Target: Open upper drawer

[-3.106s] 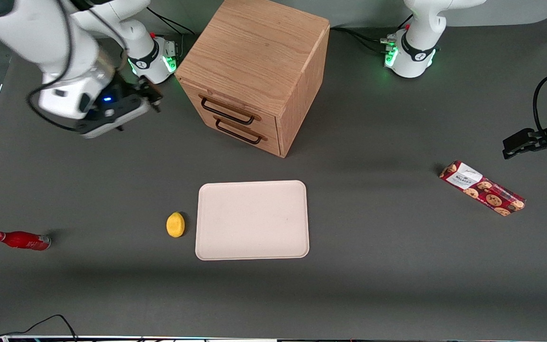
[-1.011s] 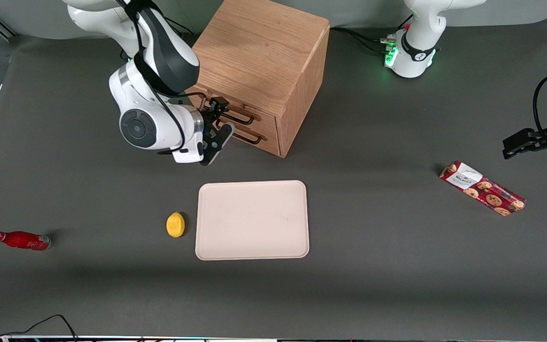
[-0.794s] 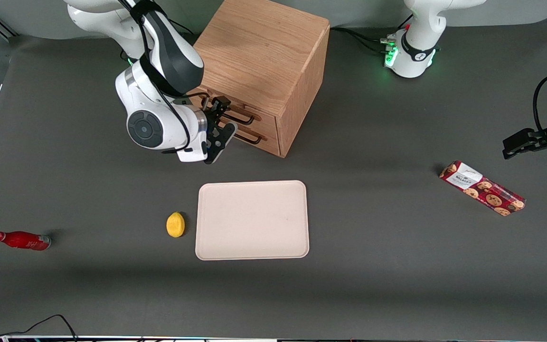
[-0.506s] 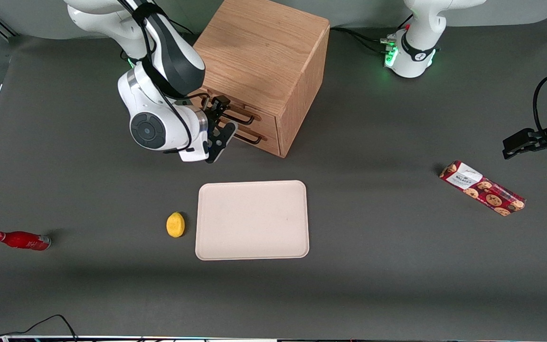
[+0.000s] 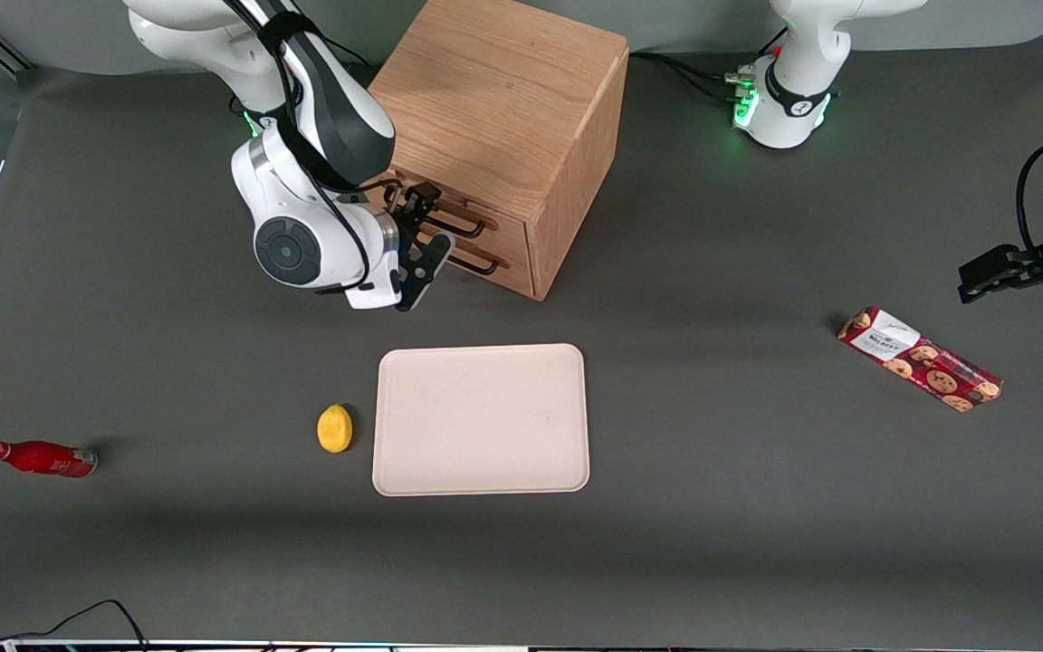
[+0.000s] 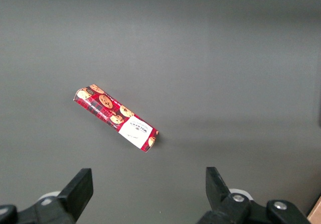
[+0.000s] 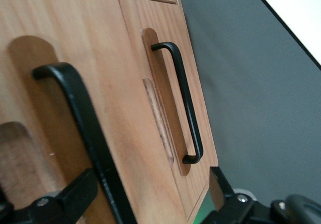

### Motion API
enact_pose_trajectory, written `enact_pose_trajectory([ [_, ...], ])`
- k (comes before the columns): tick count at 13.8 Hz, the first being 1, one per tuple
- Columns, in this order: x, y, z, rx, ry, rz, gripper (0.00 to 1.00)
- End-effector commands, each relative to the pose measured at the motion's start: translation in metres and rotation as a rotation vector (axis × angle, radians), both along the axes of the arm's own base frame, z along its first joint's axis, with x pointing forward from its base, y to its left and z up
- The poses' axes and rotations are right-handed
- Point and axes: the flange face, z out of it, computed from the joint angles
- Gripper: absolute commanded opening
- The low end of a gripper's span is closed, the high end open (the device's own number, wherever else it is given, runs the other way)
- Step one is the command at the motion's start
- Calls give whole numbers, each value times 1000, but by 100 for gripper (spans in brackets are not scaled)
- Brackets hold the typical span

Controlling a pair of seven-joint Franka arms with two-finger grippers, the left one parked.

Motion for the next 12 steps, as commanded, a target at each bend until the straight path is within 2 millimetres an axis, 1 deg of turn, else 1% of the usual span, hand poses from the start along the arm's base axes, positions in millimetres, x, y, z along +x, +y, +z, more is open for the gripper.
enact_pose_trajectory([
  [1,-2,1,-11,17,8,22,100],
  [3,1,2,-14,17,-6,16,100],
  [4,2,2,-21,13,-2,13,100],
  [8,5,3,-32,7,0,8,100],
  [12,7,3,-33,7,-7,5,100],
])
